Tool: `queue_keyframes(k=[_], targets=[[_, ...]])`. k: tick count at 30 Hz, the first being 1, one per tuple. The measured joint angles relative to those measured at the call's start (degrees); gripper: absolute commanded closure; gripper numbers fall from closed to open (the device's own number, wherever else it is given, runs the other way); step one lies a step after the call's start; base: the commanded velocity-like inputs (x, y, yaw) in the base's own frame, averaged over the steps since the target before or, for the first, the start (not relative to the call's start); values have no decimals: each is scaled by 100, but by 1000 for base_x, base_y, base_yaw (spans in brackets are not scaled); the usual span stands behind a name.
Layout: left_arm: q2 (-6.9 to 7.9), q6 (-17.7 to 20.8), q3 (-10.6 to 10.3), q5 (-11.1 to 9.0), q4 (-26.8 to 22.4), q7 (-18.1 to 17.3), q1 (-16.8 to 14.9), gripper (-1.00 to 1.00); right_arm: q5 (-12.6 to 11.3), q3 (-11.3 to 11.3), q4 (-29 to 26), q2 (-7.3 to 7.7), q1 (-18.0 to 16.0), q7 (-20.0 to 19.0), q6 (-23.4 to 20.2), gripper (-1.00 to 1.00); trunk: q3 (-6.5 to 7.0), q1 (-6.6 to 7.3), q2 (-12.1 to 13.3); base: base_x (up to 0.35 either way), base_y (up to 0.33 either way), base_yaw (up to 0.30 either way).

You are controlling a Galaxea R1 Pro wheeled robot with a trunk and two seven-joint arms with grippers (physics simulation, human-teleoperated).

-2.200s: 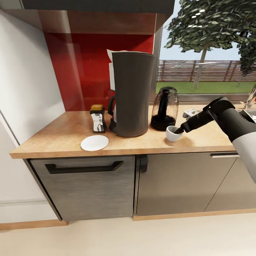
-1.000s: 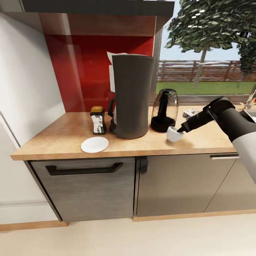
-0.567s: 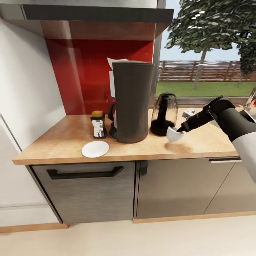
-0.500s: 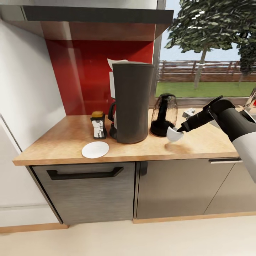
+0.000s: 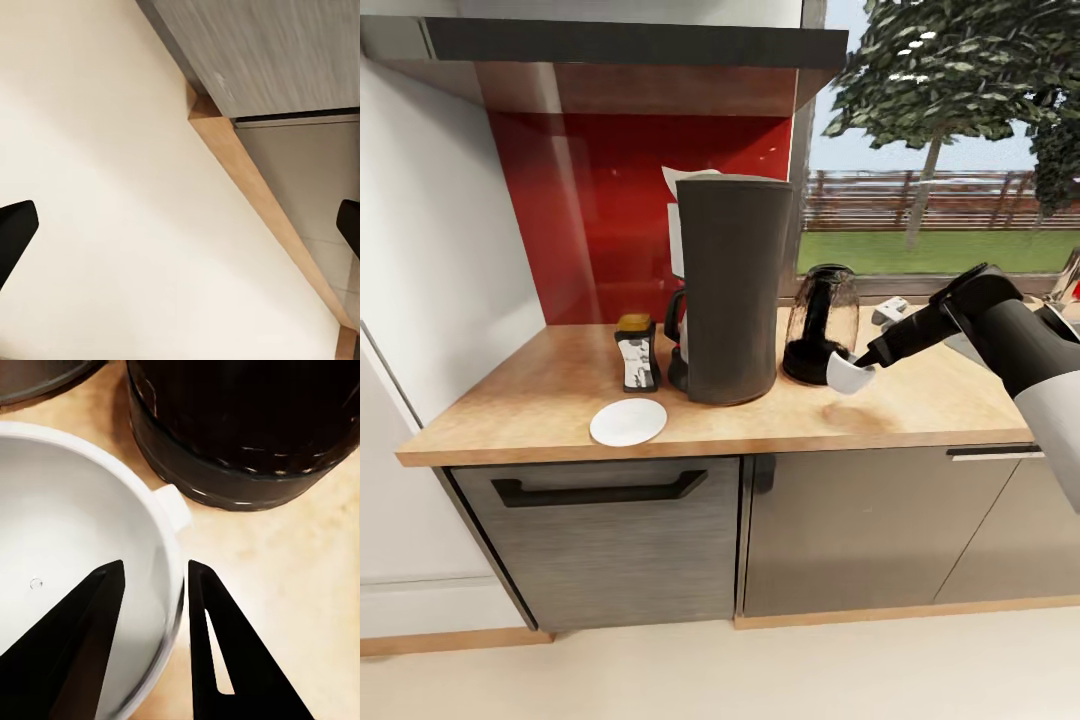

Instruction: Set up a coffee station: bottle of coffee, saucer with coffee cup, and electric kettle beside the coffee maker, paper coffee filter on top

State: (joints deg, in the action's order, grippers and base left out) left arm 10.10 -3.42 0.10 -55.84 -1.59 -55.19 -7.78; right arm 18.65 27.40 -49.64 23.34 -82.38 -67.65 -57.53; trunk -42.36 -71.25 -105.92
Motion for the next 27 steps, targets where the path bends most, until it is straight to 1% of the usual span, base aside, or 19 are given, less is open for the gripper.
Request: queue_keyframes(k=[3,4,6,8,12,16,21,27], targets=[[0,-1,0,0,-1,2,0,-100,60,115,-18,0,0,0,0,100,0,0,0,-15,0,0],[0,-1,0,0,-2,2,0,-100,102,240,-25,0,1,1,-1,100,0,-1,0,-93,0,0],[0,-1,0,0,-1,3,0,-100,141,396,-31,0,0,0,-1,100,0,-2,0,-207,0,0],[0,-1,0,0,-2,3,0,-100,167,495,-34,0,0,0,0,100,0,-2,0,-206,0,0],[0,-1,0,0,1,3,0,-100,184,555,-36,1,1,0,0,100,0,0,0,-84,0,0],[0,-1,0,0,1,3,0,-100,190,570,-37,0,0,6,0,100,0,-1,0,-48,0,0],[0,-1,0,0,-3,3,0,-100,193,578,-37,-3,0,9,0,100,0,-2,0,-200,0,0],[0,-1,0,0,0,1,0,-100,193,580,-37,0,1,9,1,100,0,0,0,-71,0,0]])
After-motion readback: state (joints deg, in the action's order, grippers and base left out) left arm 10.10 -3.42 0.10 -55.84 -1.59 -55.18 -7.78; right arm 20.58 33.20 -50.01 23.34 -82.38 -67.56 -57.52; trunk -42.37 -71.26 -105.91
